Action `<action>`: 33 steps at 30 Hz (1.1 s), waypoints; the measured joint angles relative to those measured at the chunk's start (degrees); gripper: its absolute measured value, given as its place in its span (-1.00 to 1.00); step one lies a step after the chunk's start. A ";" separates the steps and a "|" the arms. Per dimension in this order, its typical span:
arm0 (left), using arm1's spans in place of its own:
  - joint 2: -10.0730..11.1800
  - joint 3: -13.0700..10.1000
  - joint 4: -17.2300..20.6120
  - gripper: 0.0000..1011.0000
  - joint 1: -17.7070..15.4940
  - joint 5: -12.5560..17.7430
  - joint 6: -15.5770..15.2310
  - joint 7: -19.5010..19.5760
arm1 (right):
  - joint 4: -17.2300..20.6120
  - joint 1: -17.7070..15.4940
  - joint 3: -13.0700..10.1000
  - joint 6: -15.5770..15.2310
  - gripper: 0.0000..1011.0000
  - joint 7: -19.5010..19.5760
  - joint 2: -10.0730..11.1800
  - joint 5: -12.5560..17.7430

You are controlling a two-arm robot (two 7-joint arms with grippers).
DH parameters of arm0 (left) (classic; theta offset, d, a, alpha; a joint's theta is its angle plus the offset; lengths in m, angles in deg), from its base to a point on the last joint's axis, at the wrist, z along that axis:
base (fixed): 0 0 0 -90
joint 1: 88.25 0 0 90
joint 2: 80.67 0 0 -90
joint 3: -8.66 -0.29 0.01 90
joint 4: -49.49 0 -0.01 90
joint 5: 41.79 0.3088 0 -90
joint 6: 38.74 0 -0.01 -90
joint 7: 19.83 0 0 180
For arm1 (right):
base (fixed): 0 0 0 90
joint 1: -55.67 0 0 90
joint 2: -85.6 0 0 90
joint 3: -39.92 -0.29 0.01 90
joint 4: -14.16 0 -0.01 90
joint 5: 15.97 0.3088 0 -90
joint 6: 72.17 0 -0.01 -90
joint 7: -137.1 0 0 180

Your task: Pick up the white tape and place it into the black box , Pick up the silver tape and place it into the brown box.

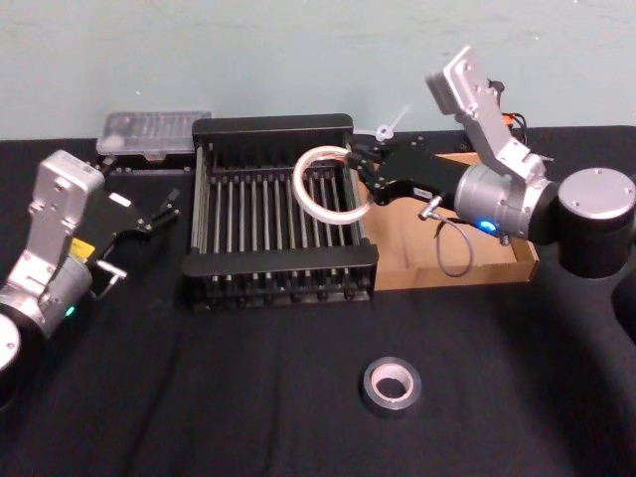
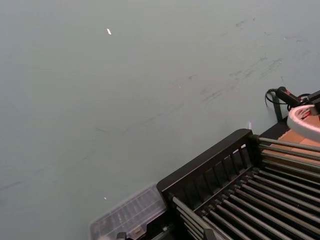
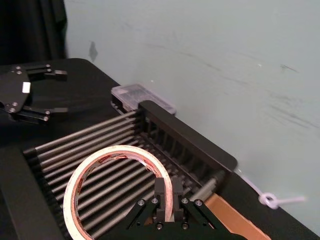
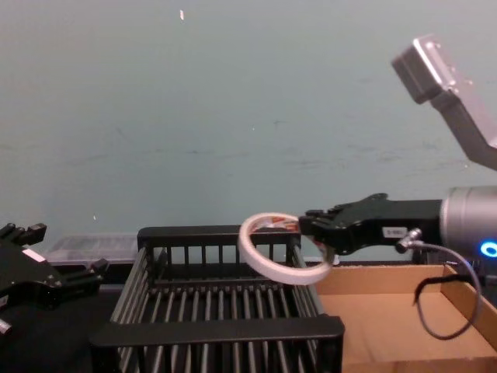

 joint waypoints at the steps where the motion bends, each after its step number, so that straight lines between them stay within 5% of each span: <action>1: 0.00 0.00 0.00 0.98 0.00 0.00 0.00 0.00 | -0.44 0.40 0.39 0.14 -0.82 -0.18 -0.42 -0.11; 26: 0.00 0.00 0.00 0.98 0.00 0.00 0.00 0.00 | -1.54 1.26 1.20 0.61 -0.81 -0.08 -1.47 -0.63; 33: 0.00 0.00 0.00 0.98 0.00 0.00 0.00 0.00 | -1.50 1.22 1.15 0.57 -0.43 -0.08 -1.44 -0.58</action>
